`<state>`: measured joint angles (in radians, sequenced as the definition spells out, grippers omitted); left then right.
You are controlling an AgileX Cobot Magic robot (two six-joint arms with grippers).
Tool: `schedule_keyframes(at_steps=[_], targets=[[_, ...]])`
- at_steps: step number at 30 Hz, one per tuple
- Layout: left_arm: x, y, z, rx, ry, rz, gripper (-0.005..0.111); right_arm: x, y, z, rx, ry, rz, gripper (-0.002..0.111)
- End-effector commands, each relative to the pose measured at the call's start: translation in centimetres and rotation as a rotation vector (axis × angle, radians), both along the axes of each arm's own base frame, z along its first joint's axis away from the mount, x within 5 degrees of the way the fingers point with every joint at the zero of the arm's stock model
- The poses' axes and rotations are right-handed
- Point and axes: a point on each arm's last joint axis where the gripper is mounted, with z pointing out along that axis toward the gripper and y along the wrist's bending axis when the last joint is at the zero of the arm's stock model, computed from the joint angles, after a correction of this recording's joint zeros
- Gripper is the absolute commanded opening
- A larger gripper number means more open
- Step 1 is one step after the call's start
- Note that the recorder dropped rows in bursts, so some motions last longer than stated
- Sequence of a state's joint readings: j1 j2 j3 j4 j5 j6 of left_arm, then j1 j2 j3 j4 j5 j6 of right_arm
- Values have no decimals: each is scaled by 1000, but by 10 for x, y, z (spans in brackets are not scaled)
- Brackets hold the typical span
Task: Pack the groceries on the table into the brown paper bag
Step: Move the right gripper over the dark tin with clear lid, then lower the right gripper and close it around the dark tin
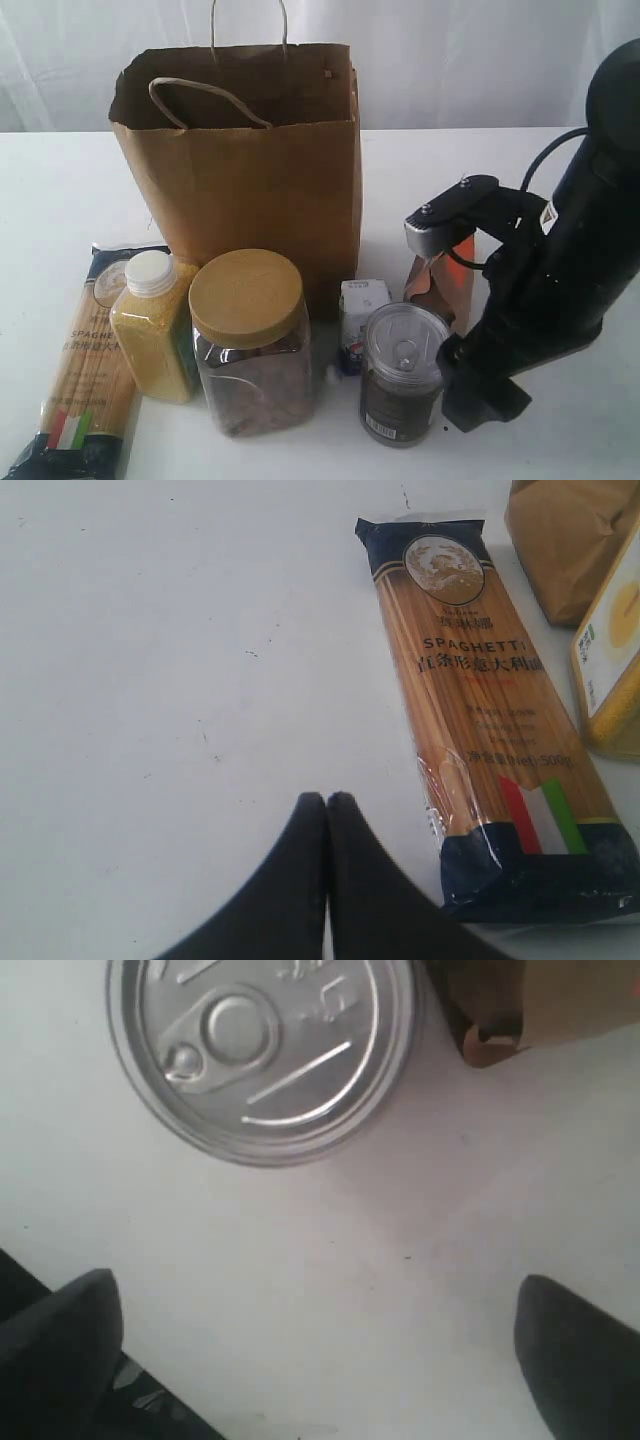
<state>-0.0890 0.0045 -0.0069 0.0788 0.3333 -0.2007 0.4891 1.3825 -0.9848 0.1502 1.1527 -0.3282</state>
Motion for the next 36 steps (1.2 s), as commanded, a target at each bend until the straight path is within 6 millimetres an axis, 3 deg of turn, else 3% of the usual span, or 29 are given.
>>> schedule_keyframes(at_steps=[1,3,18,29,36], targets=[[-2,0,-5,4,34,-2,0,0,14,4,154,7,-53,99],[-2,0,-5,4,34,-2,0,4,21,5,227,-12,-84,99],[-2,0,-5,4,34,-2,0,26,31,-30,187,32,-120,99],[-2,0,-5,4,34,-2,0,31,33,-31,197,-25,-118,99],[-2,0,-5,4,34,-2,0,29,36,-33,79,-118,15,99]])
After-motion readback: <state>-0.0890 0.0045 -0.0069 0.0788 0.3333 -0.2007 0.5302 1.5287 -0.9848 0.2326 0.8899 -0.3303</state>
